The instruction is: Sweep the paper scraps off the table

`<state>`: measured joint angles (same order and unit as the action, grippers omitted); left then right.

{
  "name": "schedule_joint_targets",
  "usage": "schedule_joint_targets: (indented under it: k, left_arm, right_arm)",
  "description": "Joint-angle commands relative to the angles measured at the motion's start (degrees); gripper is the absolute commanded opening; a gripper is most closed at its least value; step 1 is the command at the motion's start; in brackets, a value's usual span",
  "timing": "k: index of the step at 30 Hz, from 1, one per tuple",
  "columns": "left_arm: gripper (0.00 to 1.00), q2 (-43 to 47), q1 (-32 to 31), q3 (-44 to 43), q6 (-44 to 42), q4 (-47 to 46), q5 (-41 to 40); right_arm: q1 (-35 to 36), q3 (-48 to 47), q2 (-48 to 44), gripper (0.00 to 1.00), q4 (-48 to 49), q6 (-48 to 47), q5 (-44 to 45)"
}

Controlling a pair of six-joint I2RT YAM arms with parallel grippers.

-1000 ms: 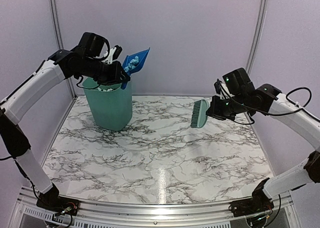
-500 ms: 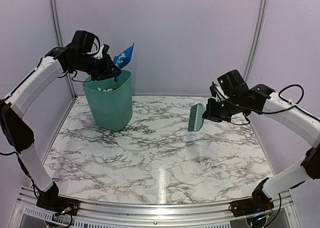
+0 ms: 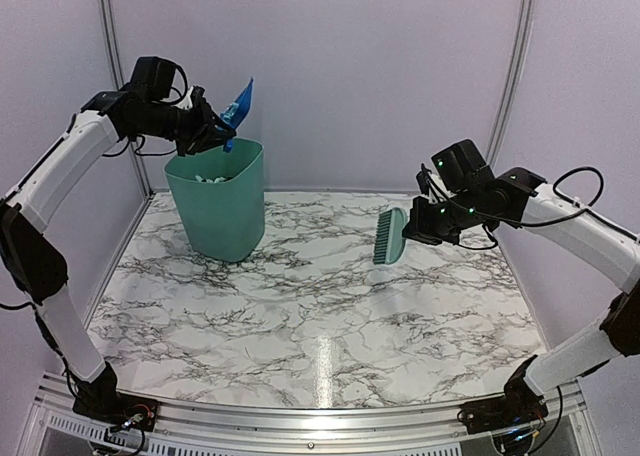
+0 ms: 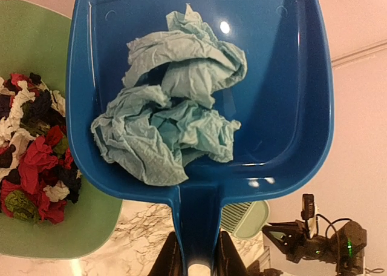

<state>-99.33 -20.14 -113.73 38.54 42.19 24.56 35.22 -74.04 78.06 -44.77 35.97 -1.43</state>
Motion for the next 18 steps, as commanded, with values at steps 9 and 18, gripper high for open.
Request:
schedule_joint_targets:
  k: [9, 18]
  left_arm:
    - [0.0, 6.1, 3.4, 10.9, 17.0, -21.7, 8.7]
    - [0.0, 7.3, 3.8, 12.9, 24.2, -29.5, 9.8]
  right_arm:
    - [-0.1, -0.8, -2.0, 0.0, 0.9, -0.4, 0.4]
    - [-0.1, 1.1, -4.0, 0.0, 0.8, 0.2, 0.8]
